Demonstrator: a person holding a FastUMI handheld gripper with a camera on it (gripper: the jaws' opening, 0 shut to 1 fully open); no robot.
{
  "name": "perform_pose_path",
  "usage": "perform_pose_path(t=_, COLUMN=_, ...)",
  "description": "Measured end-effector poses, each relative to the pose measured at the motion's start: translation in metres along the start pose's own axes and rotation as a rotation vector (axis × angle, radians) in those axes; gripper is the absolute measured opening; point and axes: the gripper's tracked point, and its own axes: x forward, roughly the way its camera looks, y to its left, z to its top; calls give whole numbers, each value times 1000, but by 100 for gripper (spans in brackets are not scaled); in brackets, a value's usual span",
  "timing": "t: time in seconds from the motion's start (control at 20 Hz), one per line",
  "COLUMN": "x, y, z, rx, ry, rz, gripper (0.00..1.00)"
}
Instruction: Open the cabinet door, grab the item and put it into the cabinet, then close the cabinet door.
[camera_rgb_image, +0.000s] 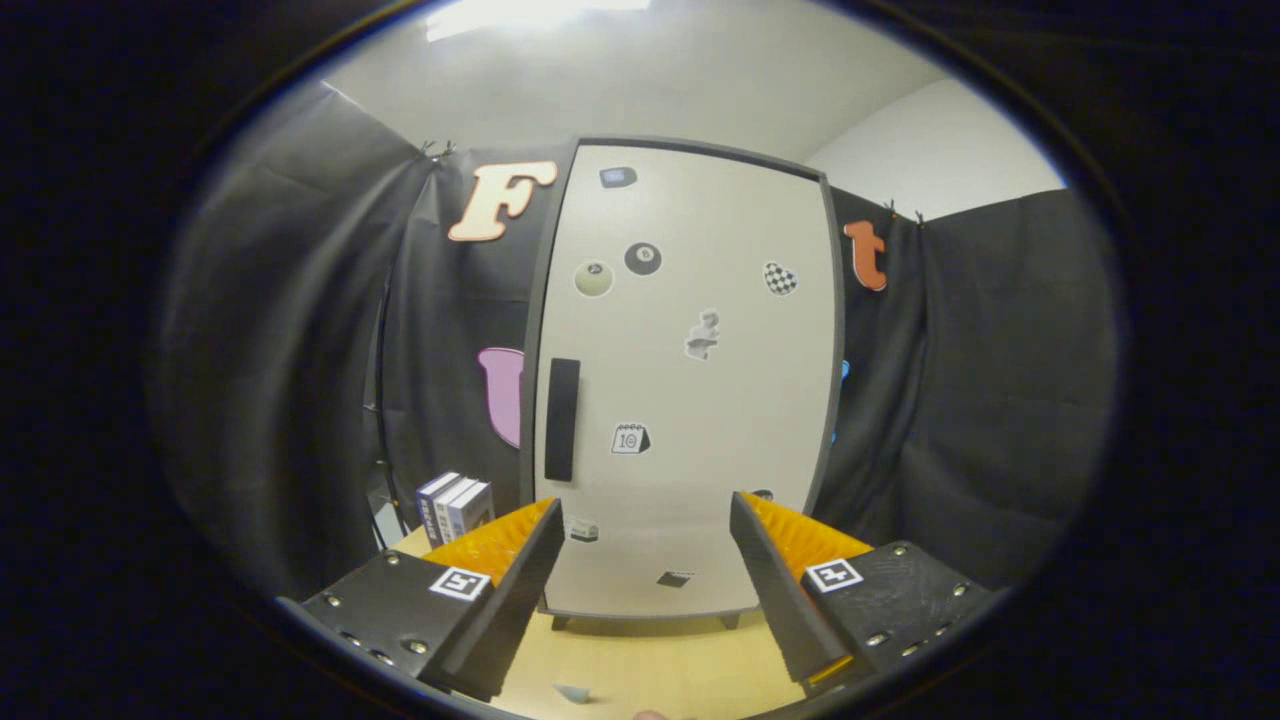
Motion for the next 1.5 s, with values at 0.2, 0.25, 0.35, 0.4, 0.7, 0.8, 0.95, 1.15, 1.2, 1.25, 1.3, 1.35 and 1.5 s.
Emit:
perform_pose_path(t=0.2, x=29, y=12, z=-2, rx=-2, ry=5, rz=18, gripper=99)
perform_pose_path(t=0.25, x=38, y=16, z=-3, rx=2, ry=9, rz=24, gripper=99)
perform_pose_path(t=0.35, x=56, y=25, z=-2, rx=17, ry=14, rz=38, gripper=99)
perform_pose_path(t=0.4, x=67, y=28, z=-2, rx=25, ry=15, rz=42, gripper=99)
perform_pose_path(t=0.7, x=124, y=58, z=4, rx=58, ry=18, rz=80, gripper=99)
perform_pose_path(t=0.8, x=138, y=69, z=3, rx=74, ry=23, rz=98, gripper=98)
perform_pose_path(t=0.95, x=153, y=79, z=3, rx=87, ry=27, rz=109, gripper=95)
perform_pose_path(t=1.15, x=167, y=81, z=6, rx=95, ry=20, rz=97, gripper=86)
perform_pose_path(t=1.2, x=170, y=83, z=4, rx=99, ry=27, rz=98, gripper=74)
perform_pose_path(t=1.25, x=172, y=86, z=4, rx=106, ry=32, rz=102, gripper=69)
perform_pose_path(t=1.3, x=175, y=83, z=2, rx=105, ry=42, rz=83, gripper=65)
perform_pose_path(t=1.35, x=176, y=87, z=1, rx=112, ry=42, rz=89, gripper=60)
perform_pose_path(t=1.5, x=181, y=94, z=0, rx=133, ry=50, rz=86, gripper=44)
